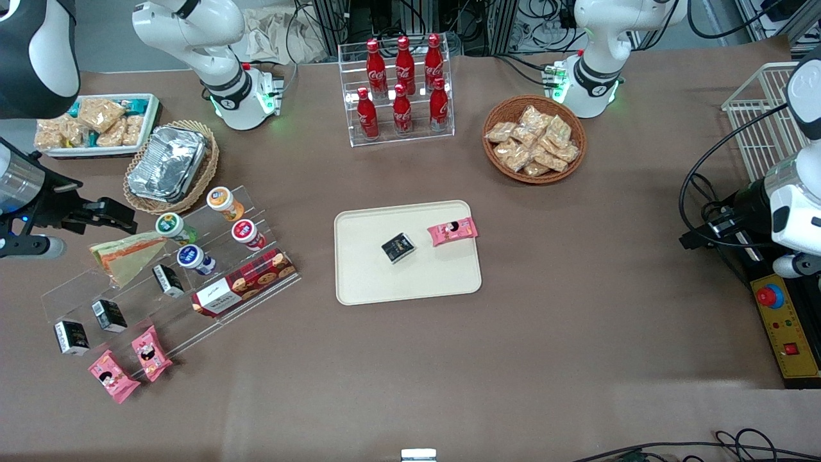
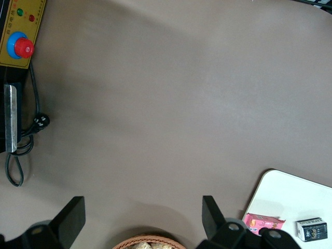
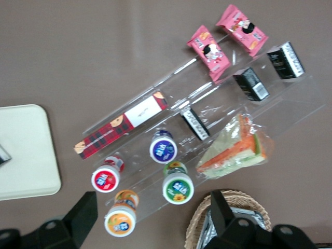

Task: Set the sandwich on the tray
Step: 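Move the right gripper down toward the wrapped sandwich in the acrylic rack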

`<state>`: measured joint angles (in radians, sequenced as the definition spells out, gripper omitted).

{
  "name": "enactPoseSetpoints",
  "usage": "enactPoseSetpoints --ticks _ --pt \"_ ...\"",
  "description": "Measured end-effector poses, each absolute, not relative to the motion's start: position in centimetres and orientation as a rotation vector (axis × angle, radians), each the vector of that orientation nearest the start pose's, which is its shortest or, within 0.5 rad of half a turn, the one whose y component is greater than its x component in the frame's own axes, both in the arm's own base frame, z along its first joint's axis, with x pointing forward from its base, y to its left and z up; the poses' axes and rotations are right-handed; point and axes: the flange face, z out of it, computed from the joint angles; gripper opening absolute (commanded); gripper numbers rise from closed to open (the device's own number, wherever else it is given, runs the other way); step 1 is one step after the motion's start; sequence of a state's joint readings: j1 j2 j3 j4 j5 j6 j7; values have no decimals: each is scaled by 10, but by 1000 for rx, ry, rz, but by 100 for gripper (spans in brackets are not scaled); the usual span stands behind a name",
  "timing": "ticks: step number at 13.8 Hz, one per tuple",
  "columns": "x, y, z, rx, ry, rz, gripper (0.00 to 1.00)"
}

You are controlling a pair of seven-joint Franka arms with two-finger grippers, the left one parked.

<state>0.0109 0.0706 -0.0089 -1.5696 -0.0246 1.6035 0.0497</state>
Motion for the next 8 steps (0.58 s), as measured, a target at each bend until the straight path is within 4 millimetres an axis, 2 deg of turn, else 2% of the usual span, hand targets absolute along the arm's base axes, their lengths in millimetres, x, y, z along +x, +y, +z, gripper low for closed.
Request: enactPoseSetpoints --ticks 3,8 --pt "578 -6 587 -3171 85 60 98" --pt "582 -37 570 -3166 172 108 97"
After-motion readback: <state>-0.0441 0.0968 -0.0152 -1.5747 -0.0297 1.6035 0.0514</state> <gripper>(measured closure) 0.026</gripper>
